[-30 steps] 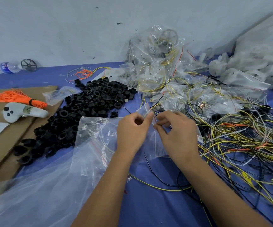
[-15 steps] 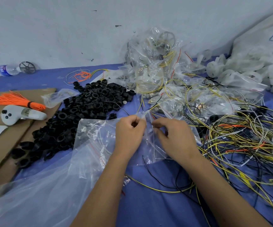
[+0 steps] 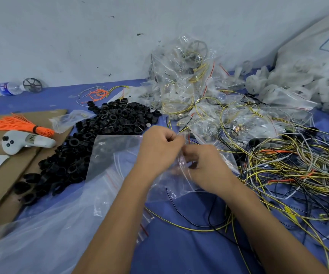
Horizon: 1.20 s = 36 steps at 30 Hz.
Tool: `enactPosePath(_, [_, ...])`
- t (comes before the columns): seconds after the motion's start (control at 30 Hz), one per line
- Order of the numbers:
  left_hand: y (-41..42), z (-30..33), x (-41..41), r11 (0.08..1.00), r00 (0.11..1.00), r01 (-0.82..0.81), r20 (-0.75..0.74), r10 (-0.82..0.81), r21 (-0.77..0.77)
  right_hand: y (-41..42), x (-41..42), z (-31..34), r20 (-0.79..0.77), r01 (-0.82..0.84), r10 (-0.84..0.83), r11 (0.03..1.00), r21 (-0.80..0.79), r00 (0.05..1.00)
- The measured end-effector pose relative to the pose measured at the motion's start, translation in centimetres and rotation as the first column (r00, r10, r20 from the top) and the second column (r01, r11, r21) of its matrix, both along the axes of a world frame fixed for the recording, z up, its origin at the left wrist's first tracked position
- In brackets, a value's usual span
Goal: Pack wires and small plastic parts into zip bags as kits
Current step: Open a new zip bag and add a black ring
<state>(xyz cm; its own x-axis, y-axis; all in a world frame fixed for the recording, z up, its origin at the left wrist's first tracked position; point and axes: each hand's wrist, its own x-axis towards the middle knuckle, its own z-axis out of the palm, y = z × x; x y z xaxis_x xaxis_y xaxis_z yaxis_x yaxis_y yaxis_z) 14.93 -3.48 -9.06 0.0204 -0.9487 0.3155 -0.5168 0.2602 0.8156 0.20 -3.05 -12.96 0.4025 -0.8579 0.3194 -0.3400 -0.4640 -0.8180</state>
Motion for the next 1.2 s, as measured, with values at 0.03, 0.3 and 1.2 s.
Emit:
enactPosePath(0.03, [0.0, 0.8, 0.0, 0.999, 0.998, 0.023, 0.062, -0.025, 0.033, 0.1, -0.1, 0.0, -0.044, -0.027, 0.028, 0.999, 0.022, 0.999])
enactPosePath(0.3, [-0.4, 4.8, 0.5, 0.979, 0.984, 0.152, -0.115, -0.137, 0.133, 0.2, -0.2, 0.7, -0.057, -0.334, 0.342, 0.935, 0.119, 0.938])
enactPosePath(1.2, [-2.1, -6.2, 4.9, 0.844, 0.763, -0.528, 0.382, 0.521, -0.097, -0.9, -0.2, -1.4, 0.082, 0.369, -0.363, 0.925, -0.087, 0.928])
